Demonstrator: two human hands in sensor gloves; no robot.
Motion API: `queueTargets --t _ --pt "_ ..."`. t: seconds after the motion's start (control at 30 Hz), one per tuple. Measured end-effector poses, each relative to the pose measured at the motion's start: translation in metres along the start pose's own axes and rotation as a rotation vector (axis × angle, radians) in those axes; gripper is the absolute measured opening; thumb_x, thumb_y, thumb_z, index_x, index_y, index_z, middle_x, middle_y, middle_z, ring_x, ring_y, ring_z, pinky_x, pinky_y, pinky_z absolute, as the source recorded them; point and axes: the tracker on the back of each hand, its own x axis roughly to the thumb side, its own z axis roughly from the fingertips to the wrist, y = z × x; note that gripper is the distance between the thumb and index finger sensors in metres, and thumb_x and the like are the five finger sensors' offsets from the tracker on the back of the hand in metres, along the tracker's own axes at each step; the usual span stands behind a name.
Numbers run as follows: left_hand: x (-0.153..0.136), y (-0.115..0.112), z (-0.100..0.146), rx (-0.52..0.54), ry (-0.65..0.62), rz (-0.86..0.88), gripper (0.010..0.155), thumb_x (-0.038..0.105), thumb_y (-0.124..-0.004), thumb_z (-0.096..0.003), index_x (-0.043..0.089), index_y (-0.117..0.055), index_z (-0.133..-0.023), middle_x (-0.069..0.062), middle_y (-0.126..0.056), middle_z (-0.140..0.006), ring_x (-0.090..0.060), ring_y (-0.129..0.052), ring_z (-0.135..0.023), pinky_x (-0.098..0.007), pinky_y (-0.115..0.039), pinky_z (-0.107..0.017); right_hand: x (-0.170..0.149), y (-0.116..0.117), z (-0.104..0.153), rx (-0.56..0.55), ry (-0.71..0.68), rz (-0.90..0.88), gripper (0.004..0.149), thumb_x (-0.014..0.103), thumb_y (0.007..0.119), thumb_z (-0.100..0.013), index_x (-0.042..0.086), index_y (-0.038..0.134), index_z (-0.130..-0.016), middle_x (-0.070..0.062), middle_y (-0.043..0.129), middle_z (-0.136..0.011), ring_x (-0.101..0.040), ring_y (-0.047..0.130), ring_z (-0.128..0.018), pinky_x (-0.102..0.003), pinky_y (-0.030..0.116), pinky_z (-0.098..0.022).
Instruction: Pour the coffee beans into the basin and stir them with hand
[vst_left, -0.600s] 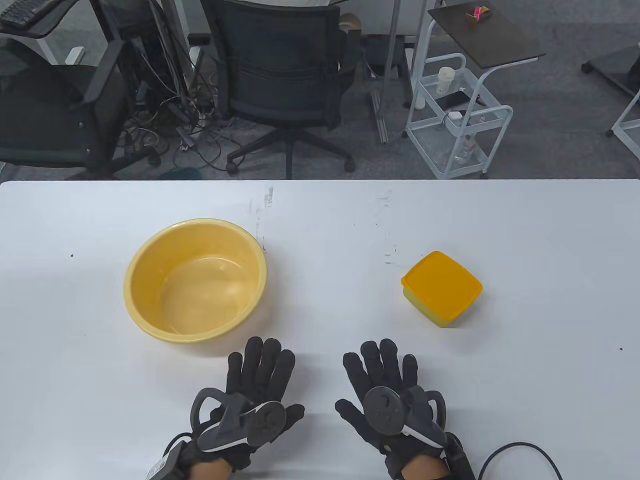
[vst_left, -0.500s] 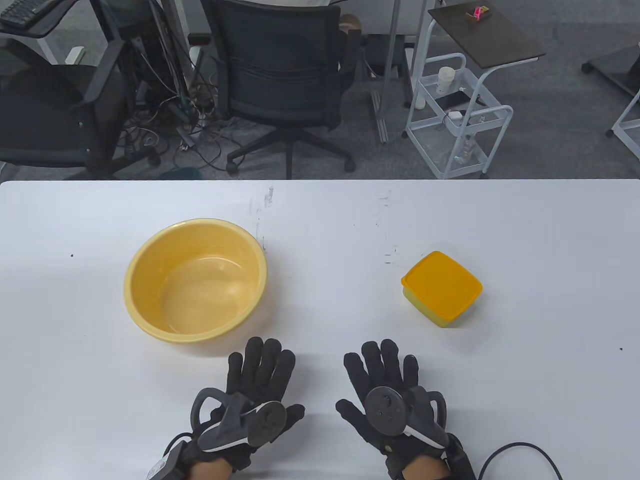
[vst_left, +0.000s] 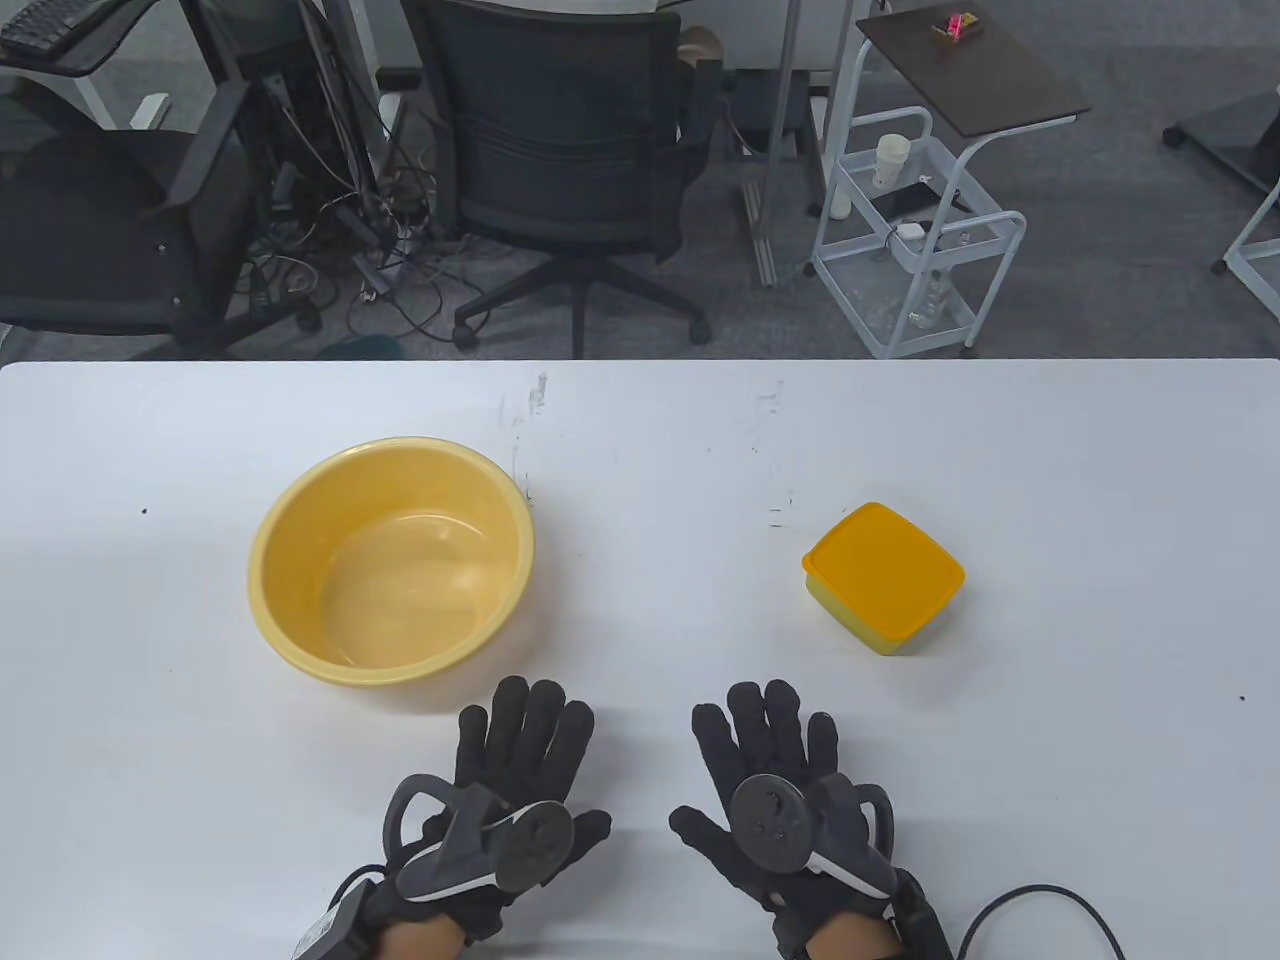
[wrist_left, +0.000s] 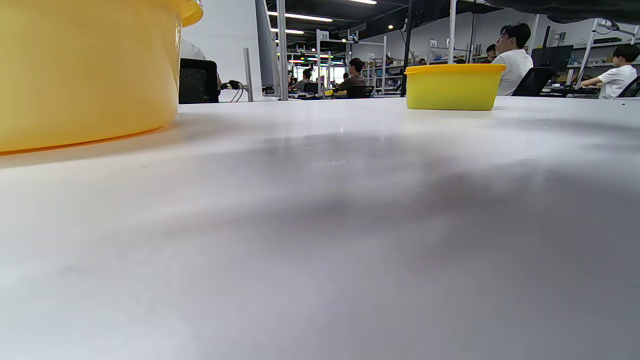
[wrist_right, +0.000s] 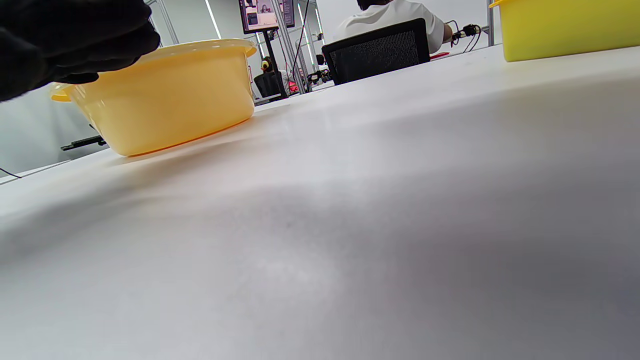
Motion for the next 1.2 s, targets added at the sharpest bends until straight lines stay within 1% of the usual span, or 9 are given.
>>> queueTargets --t 0.2,0.33,0.43,0.57,0.77,0.93,1.07,1.17,1.2 --pt "0.002 0.004 0.003 0.023 -0.008 -0.004 0.090 0.071 -0.049 -0.0506 0.017 -0.007 -0.110 -0.025 -0.014 -0.118 -0.057 -0.024 -0.111 -0.068 -0.029 -0.075 0.005 -0.004 0.002 -0.019 -0.006 0.049 0.093 0.072 0.058 -0.044 0.032 -0.006 -0.098 -0.012 -0.009 -0.106 -0.049 -0.004 -0.101 -0.071 0.006 -0.064" --pt "0.002 0.004 0.004 0.027 -0.009 -0.002 0.090 0.071 -0.049 -0.0505 0.017 -0.006 -0.110 -0.025 -0.014 -0.118 -0.057 -0.024 -0.111 -0.068 -0.029 -0.075 0.002 -0.029 -0.002 -0.030 0.009 -0.014 0.099 0.073 0.064 -0.041 0.035 -0.010 -0.095 -0.011 -0.009 -0.106 -0.050 0.003 -0.104 -0.075 0.014 -0.065" --pt "0.001 0.004 0.004 0.027 -0.008 0.002 0.090 0.070 -0.049 -0.0506 0.017 -0.007 -0.110 -0.025 -0.014 -0.118 -0.057 -0.024 -0.110 -0.068 -0.029 -0.075 -0.024 -0.064 -0.012 -0.047 0.070 -0.008 0.104 0.073 0.068 -0.039 0.036 -0.012 -0.094 -0.010 -0.014 -0.104 -0.049 -0.005 -0.102 -0.075 0.011 -0.064" --pt "-0.001 0.003 0.002 0.016 0.006 0.006 0.089 0.070 -0.049 -0.0506 0.017 -0.009 -0.111 -0.025 -0.015 -0.118 -0.057 -0.025 -0.110 -0.068 -0.030 -0.075 -0.100 -0.098 -0.033 -0.071 0.289 -0.073 0.110 0.073 0.072 -0.036 0.036 -0.016 -0.091 -0.012 -0.023 -0.098 -0.053 -0.013 -0.096 -0.079 0.011 -0.060" --pt "0.002 0.000 0.000 -0.002 -0.003 -0.021 0.089 0.070 -0.049 -0.0504 0.018 -0.010 -0.111 -0.025 -0.015 -0.119 -0.056 -0.024 -0.111 -0.068 -0.029 -0.075 -0.171 -0.087 -0.070 0.051 0.501 -0.176 0.114 0.072 0.075 -0.031 0.037 -0.016 -0.090 -0.013 -0.024 -0.096 -0.053 -0.018 -0.092 -0.079 0.009 -0.060" --pt "-0.004 -0.005 -0.004 -0.047 0.003 0.017 0.088 0.069 -0.051 -0.0503 0.019 -0.013 -0.112 -0.024 -0.017 -0.119 -0.056 -0.025 -0.111 -0.069 -0.028 -0.075 -0.198 -0.082 -0.102 0.122 0.576 -0.224 0.117 0.071 0.076 -0.030 0.035 -0.020 -0.086 -0.014 -0.024 -0.096 -0.053 -0.019 -0.091 -0.080 0.009 -0.060" --pt "-0.008 -0.006 -0.006 -0.058 0.000 0.040 0.087 0.069 -0.051 -0.0500 0.019 -0.016 -0.113 -0.023 -0.018 -0.119 -0.056 -0.025 -0.111 -0.069 -0.028 -0.075 -0.211 -0.069 -0.110 0.237 0.598 -0.299 0.119 0.071 0.076 -0.031 0.034 -0.023 -0.084 -0.013 -0.028 -0.093 -0.059 -0.015 -0.091 -0.081 0.014 -0.059" --pt "-0.008 -0.007 -0.006 -0.062 -0.008 0.056 0.086 0.068 -0.052 -0.0501 0.020 -0.017 -0.113 -0.023 -0.018 -0.120 -0.056 -0.025 -0.111 -0.069 -0.028 -0.075 -0.211 -0.067 -0.111 0.161 0.571 -0.249 0.119 0.070 0.080 -0.033 0.033 -0.019 -0.088 -0.017 -0.021 -0.098 -0.061 0.033 -0.099 -0.079 0.032 -0.063" --pt "-0.009 -0.007 -0.007 -0.065 -0.006 0.054 0.086 0.068 -0.051 -0.0503 0.020 -0.017 -0.113 -0.023 -0.018 -0.120 -0.056 -0.026 -0.111 -0.069 -0.028 -0.075 -0.211 -0.066 -0.111 0.129 0.550 -0.247 0.119 0.068 0.082 -0.033 0.032 -0.017 -0.089 -0.020 -0.019 -0.098 -0.061 0.037 -0.096 -0.077 0.032 -0.065"
